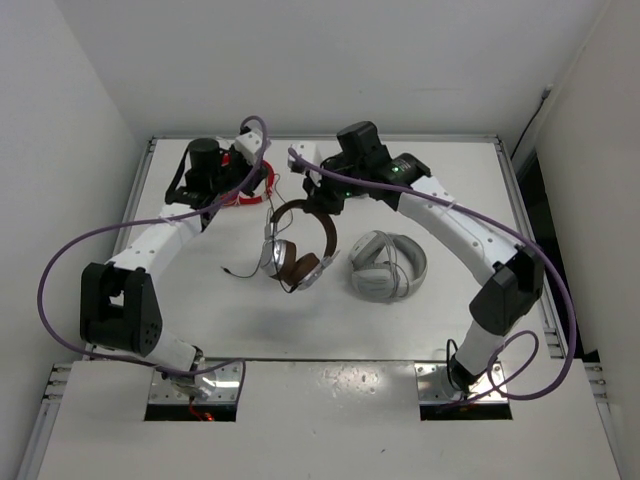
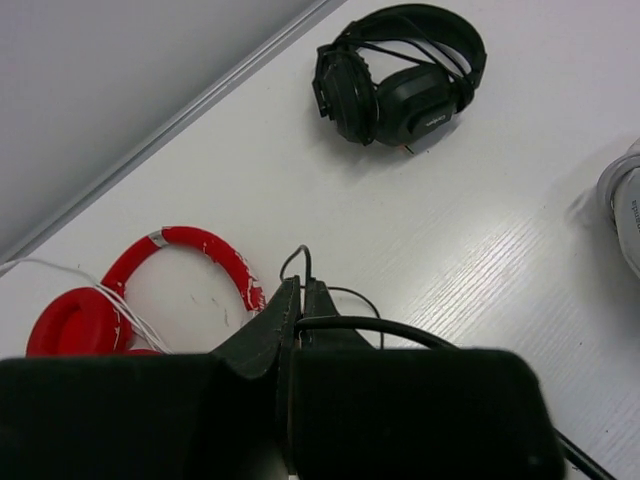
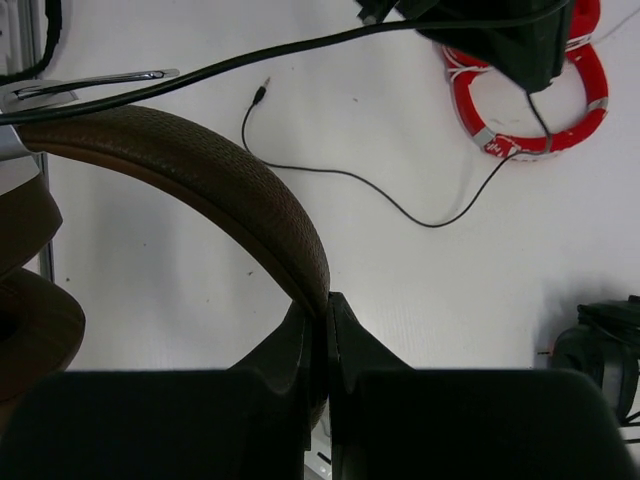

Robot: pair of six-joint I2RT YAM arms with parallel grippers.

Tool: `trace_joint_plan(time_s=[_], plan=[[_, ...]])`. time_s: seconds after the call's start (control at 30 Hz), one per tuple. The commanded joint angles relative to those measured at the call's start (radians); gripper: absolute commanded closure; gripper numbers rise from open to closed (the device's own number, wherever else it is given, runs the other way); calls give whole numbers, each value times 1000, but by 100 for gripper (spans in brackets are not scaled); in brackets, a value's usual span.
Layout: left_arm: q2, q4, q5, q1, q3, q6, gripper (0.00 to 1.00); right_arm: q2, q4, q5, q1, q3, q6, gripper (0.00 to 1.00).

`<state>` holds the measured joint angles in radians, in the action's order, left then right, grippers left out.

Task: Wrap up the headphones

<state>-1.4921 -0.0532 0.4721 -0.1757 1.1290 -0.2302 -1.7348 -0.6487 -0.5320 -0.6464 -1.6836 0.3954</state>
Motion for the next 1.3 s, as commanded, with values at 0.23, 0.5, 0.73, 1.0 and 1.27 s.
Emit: trace_joint_plan(time_s=[0.23,0.5,0.73,1.0,1.27], plan=[[22,9,62,19,-63,91,100,75,158,16,37,-64,-159,100],[164,67,112,47,-213,112,100,75,273,41,172,-50,-455,100],[296,29,161,47,-350,202,99,75,328,190,234,4,-690,100],[357,9,108,47,-416,203,49,106,328,231,252,82,-764,100],[353,50,25,47,-463,5,40,147,317,329,243,84,-744,100]])
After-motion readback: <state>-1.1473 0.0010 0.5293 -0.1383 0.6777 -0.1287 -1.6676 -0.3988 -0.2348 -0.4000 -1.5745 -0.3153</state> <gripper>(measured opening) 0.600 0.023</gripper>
